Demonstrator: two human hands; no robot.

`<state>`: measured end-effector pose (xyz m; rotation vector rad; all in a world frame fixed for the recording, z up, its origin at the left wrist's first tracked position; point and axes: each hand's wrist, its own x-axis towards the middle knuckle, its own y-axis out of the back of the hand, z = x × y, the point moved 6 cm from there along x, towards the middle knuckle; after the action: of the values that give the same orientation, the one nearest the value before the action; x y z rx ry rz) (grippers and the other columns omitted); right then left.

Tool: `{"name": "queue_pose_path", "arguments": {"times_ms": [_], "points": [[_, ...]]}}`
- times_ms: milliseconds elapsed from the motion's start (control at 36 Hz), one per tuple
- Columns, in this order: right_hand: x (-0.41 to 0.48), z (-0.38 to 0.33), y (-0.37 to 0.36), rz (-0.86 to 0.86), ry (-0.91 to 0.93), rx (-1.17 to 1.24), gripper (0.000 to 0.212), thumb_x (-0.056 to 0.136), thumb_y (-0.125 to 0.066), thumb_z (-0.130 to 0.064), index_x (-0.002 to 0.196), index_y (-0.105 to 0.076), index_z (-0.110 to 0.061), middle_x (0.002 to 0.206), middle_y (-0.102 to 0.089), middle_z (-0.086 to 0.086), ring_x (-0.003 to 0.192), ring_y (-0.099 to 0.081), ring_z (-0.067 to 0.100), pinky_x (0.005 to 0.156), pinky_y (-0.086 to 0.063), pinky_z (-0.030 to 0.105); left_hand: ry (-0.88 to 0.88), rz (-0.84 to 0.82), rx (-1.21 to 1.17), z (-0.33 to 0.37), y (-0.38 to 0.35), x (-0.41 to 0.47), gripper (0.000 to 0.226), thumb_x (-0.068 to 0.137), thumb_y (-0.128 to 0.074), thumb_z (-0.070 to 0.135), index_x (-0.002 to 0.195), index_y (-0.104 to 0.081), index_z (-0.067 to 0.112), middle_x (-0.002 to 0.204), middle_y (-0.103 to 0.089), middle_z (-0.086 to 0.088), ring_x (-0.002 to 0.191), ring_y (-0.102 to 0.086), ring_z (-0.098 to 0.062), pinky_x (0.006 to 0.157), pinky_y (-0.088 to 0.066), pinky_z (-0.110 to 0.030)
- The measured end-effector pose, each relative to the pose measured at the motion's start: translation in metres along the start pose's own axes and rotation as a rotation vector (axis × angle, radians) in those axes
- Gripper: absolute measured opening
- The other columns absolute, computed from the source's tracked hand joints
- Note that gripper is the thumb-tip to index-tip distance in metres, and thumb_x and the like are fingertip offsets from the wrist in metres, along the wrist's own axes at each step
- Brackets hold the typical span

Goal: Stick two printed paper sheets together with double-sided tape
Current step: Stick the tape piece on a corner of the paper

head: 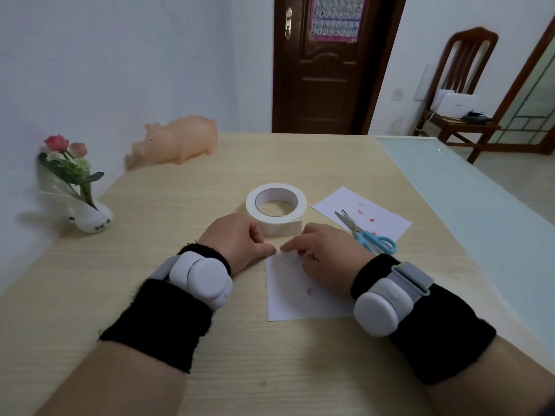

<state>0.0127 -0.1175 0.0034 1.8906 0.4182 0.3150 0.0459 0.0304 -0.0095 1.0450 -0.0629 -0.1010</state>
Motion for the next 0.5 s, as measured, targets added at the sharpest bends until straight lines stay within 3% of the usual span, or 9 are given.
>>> {"name": "queue_pose_path", "arguments": {"times_ms": [167, 333, 500], "points": [[-0.002, 0.002, 0.005, -0.022, -0.010, -0.016, 0.035, 0.087, -0.049, -0.012, 0.114, -0.066, -0.027, 0.113, -0.057, -0.002, 0.106, -0.054, 0.017, 0.088, -0.039, 0.023, -0.004, -0.005, 0.009, 0.000, 0.001, 0.000, 0.024, 0.072, -0.074, 0.039, 0.062, -0.057, 0.026, 0.064, -0.056, 0.013, 0.063, -0.051, -0.003, 0.055, -0.035, -0.020], [-0.015, 0.010, 0.008, -0.043, -0.017, -0.095, 0.029, 0.086, -0.057, -0.033, 0.114, -0.064, -0.030, 0.116, -0.053, -0.008, 0.106, -0.051, 0.012, 0.086, -0.036, 0.020, -0.001, -0.010, 0.002, 0.001, 0.002, -0.001, 0.022, 0.075, -0.073, 0.035, 0.063, -0.057, 0.026, 0.065, -0.055, 0.014, 0.064, -0.050, -0.003, 0.056, -0.035, -0.019], [-0.016, 0.007, 0.001, 0.010, -0.005, -0.079, 0.031, 0.084, -0.059, -0.040, 0.113, -0.064, -0.032, 0.116, -0.053, -0.008, 0.110, -0.044, 0.014, 0.094, -0.039, 0.028, 0.004, 0.090, 0.014, 0.002, 0.013, -0.002, 0.017, 0.079, -0.068, 0.028, 0.065, -0.058, 0.026, 0.067, -0.055, 0.015, 0.070, -0.052, -0.009, 0.061, -0.034, -0.022]]}}
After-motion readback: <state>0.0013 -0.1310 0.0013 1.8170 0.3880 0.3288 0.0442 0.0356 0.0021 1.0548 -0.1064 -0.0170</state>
